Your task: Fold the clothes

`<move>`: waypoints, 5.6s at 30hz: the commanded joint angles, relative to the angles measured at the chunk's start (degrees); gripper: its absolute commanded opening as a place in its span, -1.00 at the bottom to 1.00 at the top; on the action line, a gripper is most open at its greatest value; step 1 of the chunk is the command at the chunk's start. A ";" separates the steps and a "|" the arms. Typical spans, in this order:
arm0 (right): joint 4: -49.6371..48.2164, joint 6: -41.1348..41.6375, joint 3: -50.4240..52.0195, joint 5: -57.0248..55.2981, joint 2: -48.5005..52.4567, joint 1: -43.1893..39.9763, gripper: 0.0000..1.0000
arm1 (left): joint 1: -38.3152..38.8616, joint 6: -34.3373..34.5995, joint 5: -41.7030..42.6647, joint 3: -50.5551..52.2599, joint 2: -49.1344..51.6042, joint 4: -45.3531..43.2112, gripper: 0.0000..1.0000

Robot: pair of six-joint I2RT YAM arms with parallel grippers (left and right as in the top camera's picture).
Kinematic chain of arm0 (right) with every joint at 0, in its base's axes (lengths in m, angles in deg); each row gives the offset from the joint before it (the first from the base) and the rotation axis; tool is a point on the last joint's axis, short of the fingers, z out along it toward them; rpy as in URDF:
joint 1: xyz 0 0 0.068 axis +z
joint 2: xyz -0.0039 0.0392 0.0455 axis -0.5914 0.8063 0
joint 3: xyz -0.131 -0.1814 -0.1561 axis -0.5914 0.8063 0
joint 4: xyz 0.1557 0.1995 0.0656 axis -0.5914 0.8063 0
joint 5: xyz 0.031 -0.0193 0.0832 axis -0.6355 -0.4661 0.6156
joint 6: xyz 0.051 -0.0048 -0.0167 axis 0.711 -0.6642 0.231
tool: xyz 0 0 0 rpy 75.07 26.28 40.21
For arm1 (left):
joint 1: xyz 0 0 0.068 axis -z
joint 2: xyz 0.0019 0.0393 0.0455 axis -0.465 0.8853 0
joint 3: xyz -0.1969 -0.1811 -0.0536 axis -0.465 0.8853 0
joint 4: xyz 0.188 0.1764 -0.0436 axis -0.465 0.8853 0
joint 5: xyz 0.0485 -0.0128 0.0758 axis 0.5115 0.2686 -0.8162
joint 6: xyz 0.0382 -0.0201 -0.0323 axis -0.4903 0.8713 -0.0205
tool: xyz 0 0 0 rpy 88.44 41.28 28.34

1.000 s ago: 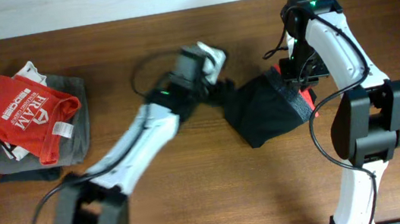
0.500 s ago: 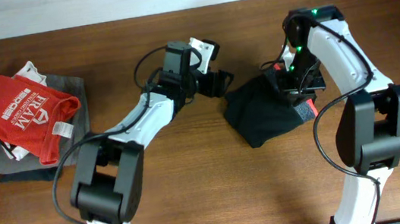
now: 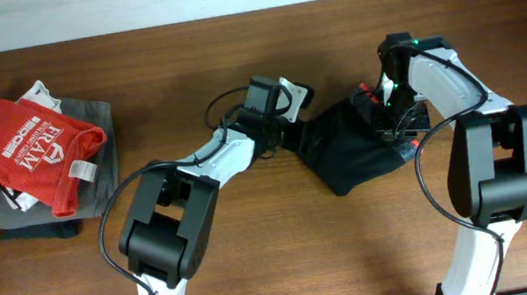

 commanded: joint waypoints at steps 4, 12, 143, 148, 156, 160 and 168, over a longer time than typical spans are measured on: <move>-6.75 0.37 0.39 -6.91 -1.07 -0.68 -0.47 | 1.11 0.09 1.46 0.31 0.74 12.66 0.17; -14.29 -6.08 0.39 -3.89 -1.07 -0.07 -0.34 | 2.75 0.92 10.56 0.31 0.59 28.74 -0.14; 7.21 -9.22 -2.38 -1.46 -28.30 1.14 0.51 | -58.60 -5.60 -1.51 -26.93 -28.59 44.06 -0.99; 7.19 -9.22 -2.38 -1.46 -28.30 1.14 0.50 | -59.01 -5.66 -8.31 -26.84 -26.03 44.04 -0.99; 7.45 -9.22 -2.38 -1.46 -28.30 1.14 0.50 | -61.99 -5.66 -15.78 -26.84 -18.91 42.93 -0.99; 7.74 -9.22 -2.38 -1.46 -28.30 1.14 0.51 | -64.30 -5.66 -16.33 -26.84 -15.47 40.94 -0.99; 8.07 -9.20 -2.38 -1.46 -28.30 1.14 0.50 | -68.11 -5.66 -16.37 -26.84 -11.52 40.24 -0.95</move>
